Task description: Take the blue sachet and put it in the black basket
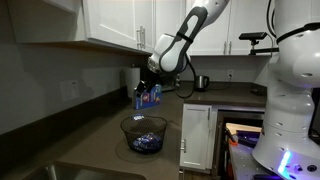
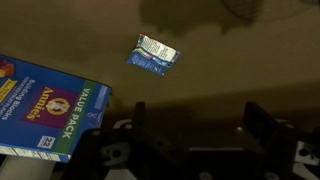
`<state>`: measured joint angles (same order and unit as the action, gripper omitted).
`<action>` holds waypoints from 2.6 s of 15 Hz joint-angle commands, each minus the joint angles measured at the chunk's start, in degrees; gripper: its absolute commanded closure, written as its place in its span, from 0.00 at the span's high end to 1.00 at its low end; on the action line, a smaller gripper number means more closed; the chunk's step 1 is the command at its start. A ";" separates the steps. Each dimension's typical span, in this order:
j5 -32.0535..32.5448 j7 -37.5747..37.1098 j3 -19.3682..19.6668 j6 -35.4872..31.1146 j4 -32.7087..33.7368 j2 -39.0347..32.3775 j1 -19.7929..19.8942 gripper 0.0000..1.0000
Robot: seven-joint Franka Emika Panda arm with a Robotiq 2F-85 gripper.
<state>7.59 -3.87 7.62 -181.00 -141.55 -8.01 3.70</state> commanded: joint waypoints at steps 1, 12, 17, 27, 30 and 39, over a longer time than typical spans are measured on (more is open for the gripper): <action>0.18 -0.49 1.37 -6.95 3.55 -9.25 -0.66 1.00; -1.92 2.35 5.91 -2.35 21.54 -28.16 -5.35 1.00; -2.19 1.54 10.57 -0.44 28.40 -35.08 -7.81 1.00; -1.48 -0.21 10.06 12.74 34.39 -35.85 -5.90 0.23; -0.29 -1.49 12.14 14.09 31.62 -32.33 -7.62 0.08; 2.26 -0.87 15.20 11.57 9.37 -8.84 -8.87 0.08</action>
<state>7.58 -4.23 22.12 -169.69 -121.76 -28.03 -4.83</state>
